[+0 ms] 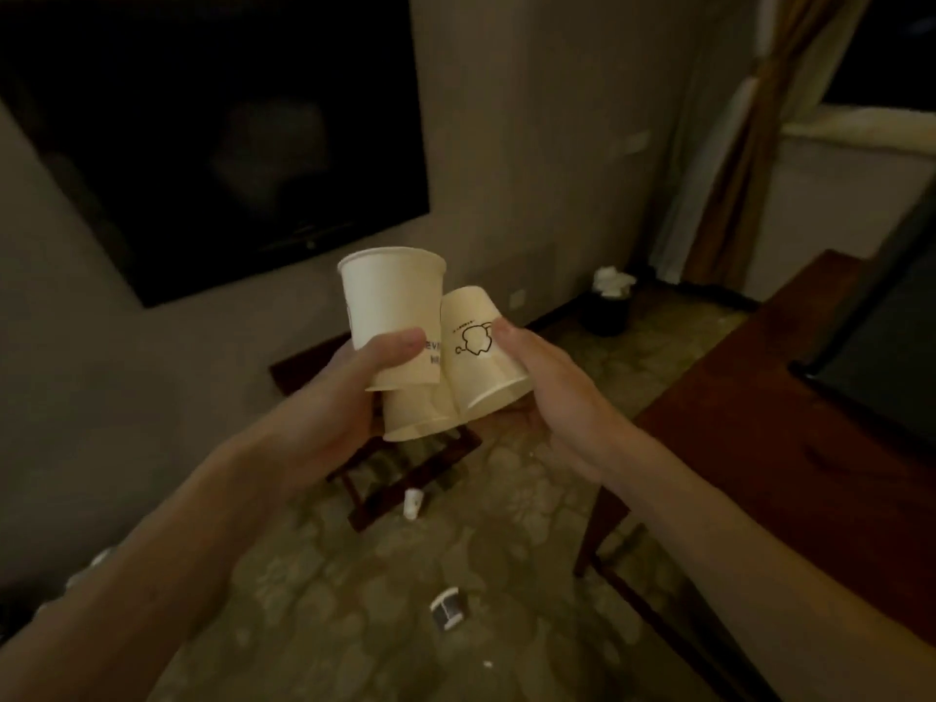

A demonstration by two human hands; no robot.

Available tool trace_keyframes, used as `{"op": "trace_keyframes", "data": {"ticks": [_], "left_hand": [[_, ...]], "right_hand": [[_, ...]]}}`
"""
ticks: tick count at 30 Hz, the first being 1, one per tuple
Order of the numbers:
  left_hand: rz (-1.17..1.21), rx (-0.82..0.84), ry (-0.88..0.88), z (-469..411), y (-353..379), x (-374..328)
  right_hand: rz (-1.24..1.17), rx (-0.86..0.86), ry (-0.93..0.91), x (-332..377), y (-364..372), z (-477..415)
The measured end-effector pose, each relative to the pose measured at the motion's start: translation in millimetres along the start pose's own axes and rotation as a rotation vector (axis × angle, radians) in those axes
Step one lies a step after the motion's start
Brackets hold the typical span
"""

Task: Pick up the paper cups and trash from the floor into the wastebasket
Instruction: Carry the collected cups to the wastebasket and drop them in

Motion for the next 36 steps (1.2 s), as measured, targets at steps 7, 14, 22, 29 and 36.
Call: {"op": "trace_keyframes", "data": {"ticks": [7,14,22,29,36], "left_hand": [[-0.055,0.423,0.055,-2.2,131.1,-57.5],[-0.163,0.764,0.104,20.0,332.1,-67.6],[-0.159,1.096,0.078,101.9,575.2,-33.7],[-0.183,1.325,-0.054,190.4,755.0,45.2],[-0.293,1.493,-0.205,264.9,885.3,139.0]], "right_hand": [[-0.042,-0.324,-0.159,58.8,-86.6,121.0],[-0.236,-0.668,-0.347,82.3,-202.9,298.4],[-0.184,-1.072,-0.456,64.6,-302.8,533.9],[-0.253,-1.380,-0.430,3.0,-355.0,724.6],[-0.440,-1.616,-0.239,-92.6,-379.5,858.9]]}}
Point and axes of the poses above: each hand's wrist, its own z-axis away from the middle knuckle, its own y-axis out of the palm, x = y × z, the point moved 8 cm from there along -z, towards the middle knuckle, and after that the axes turned 1 degree about -z, right-handed, at the moved point
